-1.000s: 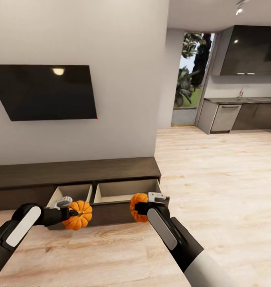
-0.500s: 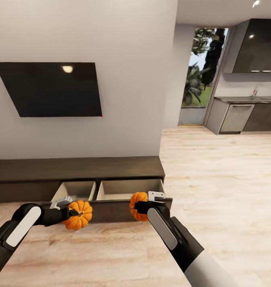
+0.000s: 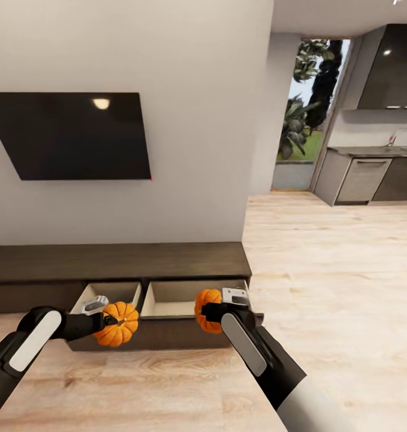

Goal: Place each of the two pumpkins and all three candles from the living room inside a cabinet in the living room (use any cabinet), then make sure every cabinet is closed, and position the cauldron so it is next to a table in the living room.

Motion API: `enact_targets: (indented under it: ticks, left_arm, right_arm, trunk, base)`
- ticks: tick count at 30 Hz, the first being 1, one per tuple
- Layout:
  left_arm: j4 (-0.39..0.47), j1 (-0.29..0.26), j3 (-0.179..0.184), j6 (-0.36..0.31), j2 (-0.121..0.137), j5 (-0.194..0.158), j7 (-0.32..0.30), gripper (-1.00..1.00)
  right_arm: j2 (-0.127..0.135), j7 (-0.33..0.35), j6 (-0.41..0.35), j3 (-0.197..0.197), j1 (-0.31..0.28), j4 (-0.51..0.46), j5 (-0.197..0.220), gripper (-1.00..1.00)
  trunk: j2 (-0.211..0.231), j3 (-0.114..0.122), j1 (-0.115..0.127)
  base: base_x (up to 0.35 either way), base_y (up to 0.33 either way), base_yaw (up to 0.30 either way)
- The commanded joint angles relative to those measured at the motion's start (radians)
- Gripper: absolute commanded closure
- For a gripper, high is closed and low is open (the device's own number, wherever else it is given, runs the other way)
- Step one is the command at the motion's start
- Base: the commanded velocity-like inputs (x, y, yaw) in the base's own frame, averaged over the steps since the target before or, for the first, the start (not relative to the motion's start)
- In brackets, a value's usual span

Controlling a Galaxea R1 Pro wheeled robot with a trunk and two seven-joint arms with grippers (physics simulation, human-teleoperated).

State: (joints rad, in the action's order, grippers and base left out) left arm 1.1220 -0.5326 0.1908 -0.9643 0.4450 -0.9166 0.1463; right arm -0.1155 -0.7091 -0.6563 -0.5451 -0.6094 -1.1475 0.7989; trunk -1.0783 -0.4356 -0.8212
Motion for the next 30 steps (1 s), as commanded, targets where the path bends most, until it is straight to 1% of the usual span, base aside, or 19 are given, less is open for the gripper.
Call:
enact_targets:
  ticks: [1, 5, 10, 22, 30]
  left_arm:
    - [0.001, -0.001, 0.003, -0.001, 0.001, -0.012, 0.010, 1.00]
    - [0.001, -0.001, 0.003, -0.001, 0.001, -0.012, 0.010, 1.00]
    - [0.001, -0.001, 0.003, -0.001, 0.000, -0.012, 0.010, 1.00]
    - [0.001, -0.001, 0.004, -0.001, 0.000, -0.011, 0.010, 1.00]
    - [-0.001, -0.001, 0.004, -0.001, 0.000, -0.012, 0.010, 1.00]
  right_arm:
    - [0.000, -0.010, 0.000, -0.002, -0.001, -0.001, 0.008, 1.00]
    - [-0.001, -0.010, 0.000, -0.002, -0.001, -0.001, 0.008, 1.00]
    - [-0.001, -0.009, 0.000, -0.004, -0.001, -0.002, 0.008, 1.00]
    - [-0.001, -0.009, 0.000, -0.004, -0.001, -0.002, 0.008, 1.00]
    - [-0.001, -0.009, 0.000, -0.007, -0.001, -0.001, 0.008, 1.00]
  trunk:
    - [-0.001, -0.001, -0.001]
    - [-0.001, -0.001, -0.001]
    - [-0.001, -0.001, -0.001]
    - [-0.001, -0.001, -0.001]
    - [-0.001, -0.001, -0.001]
  base:
    - [0.309, 0.000, 0.187]
    - [0.309, 0.000, 0.181]
    - [0.308, -0.013, 0.037]
    - [0.265, -0.207, 0.002]
    - [0.276, -0.070, 0.000]
